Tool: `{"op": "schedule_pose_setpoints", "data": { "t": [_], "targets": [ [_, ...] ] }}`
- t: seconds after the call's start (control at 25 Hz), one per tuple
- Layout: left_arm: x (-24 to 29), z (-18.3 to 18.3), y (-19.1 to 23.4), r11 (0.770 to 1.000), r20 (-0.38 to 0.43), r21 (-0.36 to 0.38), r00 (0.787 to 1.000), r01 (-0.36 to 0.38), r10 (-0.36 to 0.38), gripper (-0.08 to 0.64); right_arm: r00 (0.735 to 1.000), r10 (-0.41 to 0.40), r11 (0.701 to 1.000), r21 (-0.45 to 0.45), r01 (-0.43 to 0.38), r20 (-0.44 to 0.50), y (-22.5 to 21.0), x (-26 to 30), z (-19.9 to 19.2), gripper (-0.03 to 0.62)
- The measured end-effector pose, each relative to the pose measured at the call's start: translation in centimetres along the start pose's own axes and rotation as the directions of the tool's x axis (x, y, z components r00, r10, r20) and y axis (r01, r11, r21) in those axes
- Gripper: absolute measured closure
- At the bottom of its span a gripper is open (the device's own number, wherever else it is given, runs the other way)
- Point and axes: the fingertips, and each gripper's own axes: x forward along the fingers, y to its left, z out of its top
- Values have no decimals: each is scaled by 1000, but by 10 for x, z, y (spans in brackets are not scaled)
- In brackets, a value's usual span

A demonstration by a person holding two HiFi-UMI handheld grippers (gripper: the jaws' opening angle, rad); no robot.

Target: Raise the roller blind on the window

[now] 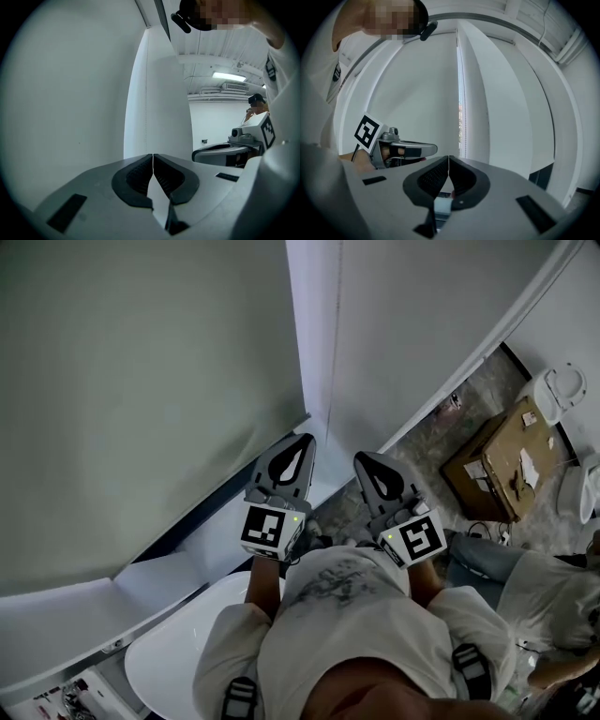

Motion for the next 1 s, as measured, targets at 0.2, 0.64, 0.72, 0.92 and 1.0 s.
{"op": "schedule_pose_setpoints", "data": {
  "t": [0.2, 0.64, 0.72, 0.92, 1.0],
  "targets": [
    [26, 11, -2, 997, 1, 4, 997, 72, -72, 551, 999, -26, 1000, -10, 26, -24, -5, -3, -2, 530],
    [62, 5, 8, 991, 11, 24, 991, 134, -134, 480, 997, -61, 998, 3, 61, -51, -13, -5, -14, 529],
    [69, 7, 9, 990, 15, 23, 990, 142, -142, 477, 997, -61, 998, 4, 62, -52, -14, -3, -13, 529],
    [85, 15, 10, 987, 19, 22, 987, 157, -157, 474, 997, -65, 998, 1, 65, -51, -18, 0, -9, 529],
    [89, 15, 10, 987, 16, 20, 987, 161, -162, 474, 996, -68, 998, 0, 68, -54, -18, 0, -9, 529]
  ]
}}
